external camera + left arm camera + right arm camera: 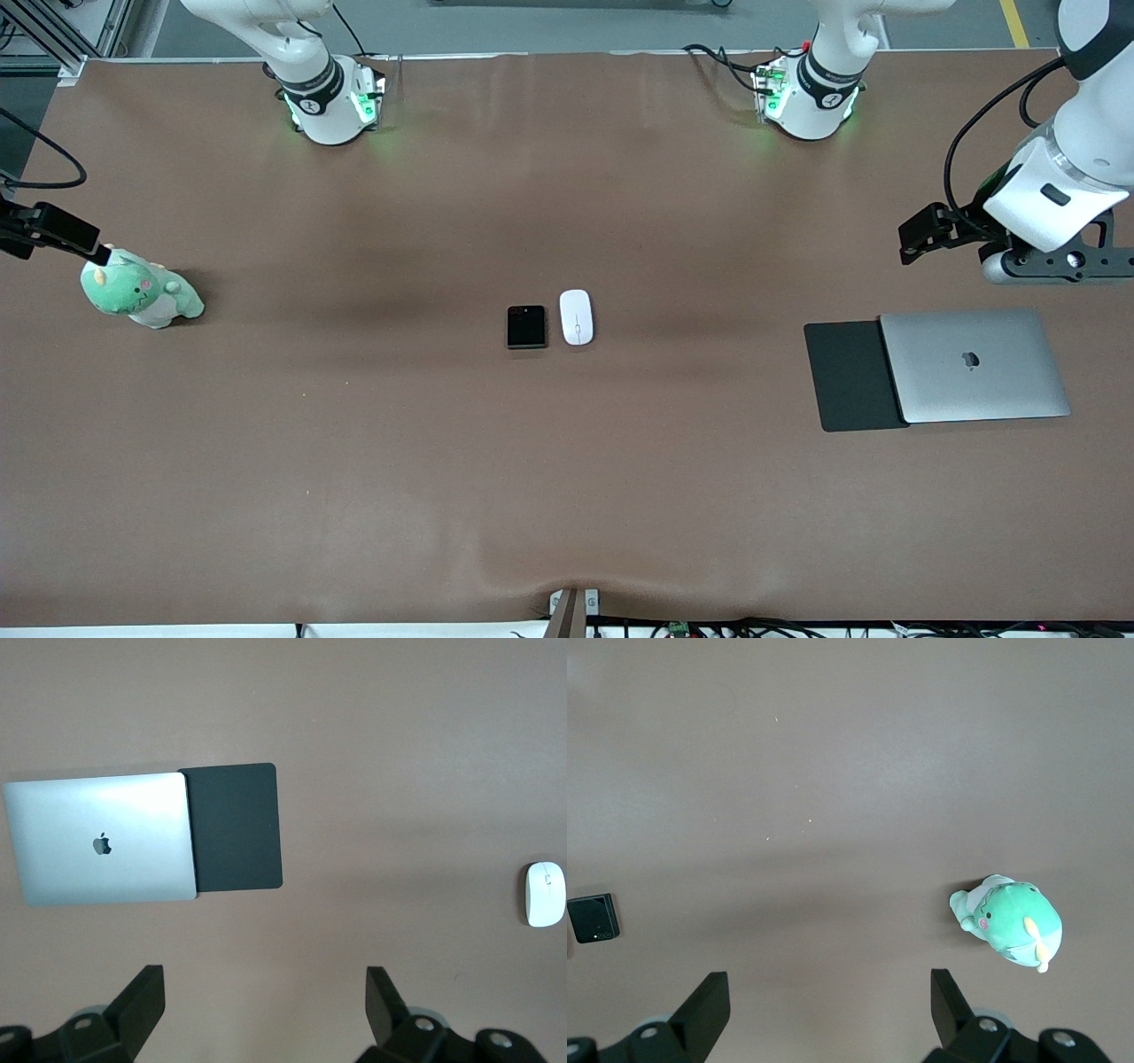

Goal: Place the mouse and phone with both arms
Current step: 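Move the left gripper over the white mouse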

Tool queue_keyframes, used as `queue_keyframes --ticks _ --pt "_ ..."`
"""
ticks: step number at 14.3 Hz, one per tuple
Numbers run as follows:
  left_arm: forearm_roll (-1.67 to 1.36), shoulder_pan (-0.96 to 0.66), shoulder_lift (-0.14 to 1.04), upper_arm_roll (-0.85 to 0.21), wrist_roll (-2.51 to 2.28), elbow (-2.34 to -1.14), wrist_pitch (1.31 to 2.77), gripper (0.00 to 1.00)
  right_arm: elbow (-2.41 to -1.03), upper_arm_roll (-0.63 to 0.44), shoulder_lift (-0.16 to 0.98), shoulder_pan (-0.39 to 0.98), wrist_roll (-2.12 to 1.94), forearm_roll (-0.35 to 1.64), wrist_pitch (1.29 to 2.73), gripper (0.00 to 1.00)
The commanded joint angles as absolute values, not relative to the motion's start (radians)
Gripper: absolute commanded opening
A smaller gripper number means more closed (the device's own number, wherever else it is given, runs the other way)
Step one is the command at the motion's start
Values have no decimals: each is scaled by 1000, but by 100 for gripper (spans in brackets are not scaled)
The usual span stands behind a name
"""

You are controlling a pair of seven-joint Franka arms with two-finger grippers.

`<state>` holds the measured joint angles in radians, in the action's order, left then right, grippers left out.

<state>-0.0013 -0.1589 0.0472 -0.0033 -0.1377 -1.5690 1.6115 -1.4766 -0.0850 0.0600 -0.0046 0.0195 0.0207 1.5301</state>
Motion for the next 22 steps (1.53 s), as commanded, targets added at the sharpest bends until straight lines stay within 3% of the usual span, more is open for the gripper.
queue_keyframes --ticks 1,15,22 --pt "20 -158 25 -11 -144 -1588 1612 100 -1471 -77 61 -32 -14 23 1526 100" --pt "5 -166 41 -12 -158 -1571 1623 100 -1474 -77 61 -38 -43 23 1525 100" --pt "3 -276 116 -23 -326 -1571 1701 100 -1474 -77 61 -41 -44 23 1525 100"
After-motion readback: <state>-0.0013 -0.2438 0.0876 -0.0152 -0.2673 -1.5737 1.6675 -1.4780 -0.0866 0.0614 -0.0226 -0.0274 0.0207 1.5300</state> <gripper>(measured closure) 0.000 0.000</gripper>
